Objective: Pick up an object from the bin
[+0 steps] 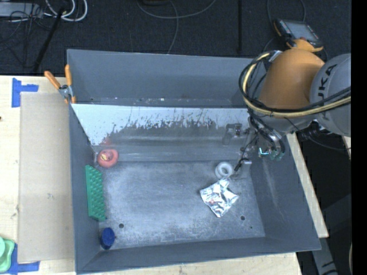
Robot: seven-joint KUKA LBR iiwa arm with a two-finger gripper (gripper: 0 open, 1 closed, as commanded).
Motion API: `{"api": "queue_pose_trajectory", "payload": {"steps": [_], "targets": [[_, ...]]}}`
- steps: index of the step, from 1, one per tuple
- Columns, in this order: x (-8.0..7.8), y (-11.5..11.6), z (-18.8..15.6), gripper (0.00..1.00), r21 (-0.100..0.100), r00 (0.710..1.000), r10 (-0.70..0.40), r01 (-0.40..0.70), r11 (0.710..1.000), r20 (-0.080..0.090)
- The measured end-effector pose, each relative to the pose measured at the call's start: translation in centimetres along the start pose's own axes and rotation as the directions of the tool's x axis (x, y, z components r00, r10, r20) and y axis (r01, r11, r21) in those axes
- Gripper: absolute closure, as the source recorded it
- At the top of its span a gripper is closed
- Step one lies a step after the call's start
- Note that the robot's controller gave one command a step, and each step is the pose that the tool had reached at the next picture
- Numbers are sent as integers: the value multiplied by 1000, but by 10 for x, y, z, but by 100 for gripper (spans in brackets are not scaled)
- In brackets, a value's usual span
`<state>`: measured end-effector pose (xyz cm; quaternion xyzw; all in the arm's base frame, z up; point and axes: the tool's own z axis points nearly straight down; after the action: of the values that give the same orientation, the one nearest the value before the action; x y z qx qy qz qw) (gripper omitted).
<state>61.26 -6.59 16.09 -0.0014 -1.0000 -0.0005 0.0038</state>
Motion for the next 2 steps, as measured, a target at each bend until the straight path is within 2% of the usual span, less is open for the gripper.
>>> {"api": "queue_pose_trajectory", "payload": {"steps": [1, 2], "targets": [[20, -4, 95, 0, -1, 1000, -1, 1, 1000, 2], [16, -3, 89, 100, 0, 1000, -6, 6, 1000, 13]]}}
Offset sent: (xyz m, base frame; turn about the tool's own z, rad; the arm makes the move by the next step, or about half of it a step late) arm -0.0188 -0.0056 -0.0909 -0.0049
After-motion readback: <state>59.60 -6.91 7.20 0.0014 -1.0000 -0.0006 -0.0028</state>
